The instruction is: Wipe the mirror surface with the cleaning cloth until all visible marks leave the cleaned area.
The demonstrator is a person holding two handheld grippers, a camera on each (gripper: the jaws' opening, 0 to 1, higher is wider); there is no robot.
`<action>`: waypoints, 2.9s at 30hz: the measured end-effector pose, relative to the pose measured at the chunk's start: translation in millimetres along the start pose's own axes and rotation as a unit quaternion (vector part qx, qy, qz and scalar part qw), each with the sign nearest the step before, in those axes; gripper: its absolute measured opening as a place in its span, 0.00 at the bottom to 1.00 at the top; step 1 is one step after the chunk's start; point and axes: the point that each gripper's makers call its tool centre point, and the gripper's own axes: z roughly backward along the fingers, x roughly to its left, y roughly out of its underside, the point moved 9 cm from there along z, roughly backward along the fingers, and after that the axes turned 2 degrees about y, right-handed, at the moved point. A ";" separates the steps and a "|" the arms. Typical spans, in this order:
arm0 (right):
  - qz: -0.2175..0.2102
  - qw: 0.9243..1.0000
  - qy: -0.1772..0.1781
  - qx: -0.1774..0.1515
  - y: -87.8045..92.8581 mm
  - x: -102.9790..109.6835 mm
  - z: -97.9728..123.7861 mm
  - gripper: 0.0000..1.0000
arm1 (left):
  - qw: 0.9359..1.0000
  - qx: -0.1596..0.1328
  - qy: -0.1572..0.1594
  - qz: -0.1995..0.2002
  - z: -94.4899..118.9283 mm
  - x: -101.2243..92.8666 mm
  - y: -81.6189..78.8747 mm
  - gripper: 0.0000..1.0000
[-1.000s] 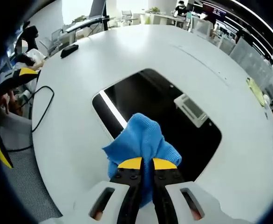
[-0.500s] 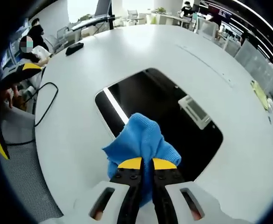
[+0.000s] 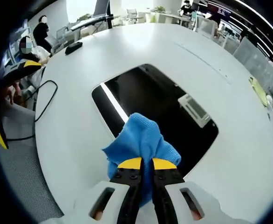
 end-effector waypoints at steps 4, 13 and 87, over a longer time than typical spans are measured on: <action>-0.001 1.000 0.001 0.002 2.2 -1.8 1.5 0.02 | 1.000 -0.002 0.001 0.000 0.3 -0.6 -0.6 0.99; -0.005 1.000 0.005 0.006 11.5 -9.2 5.3 0.02 | 1.000 -0.008 0.004 0.005 1.2 -1.7 -2.9 0.99; -0.090 0.994 -0.017 0.058 -16.8 -87.8 -17.7 0.02 | 1.000 0.022 0.007 0.002 -4.0 -0.9 6.2 0.99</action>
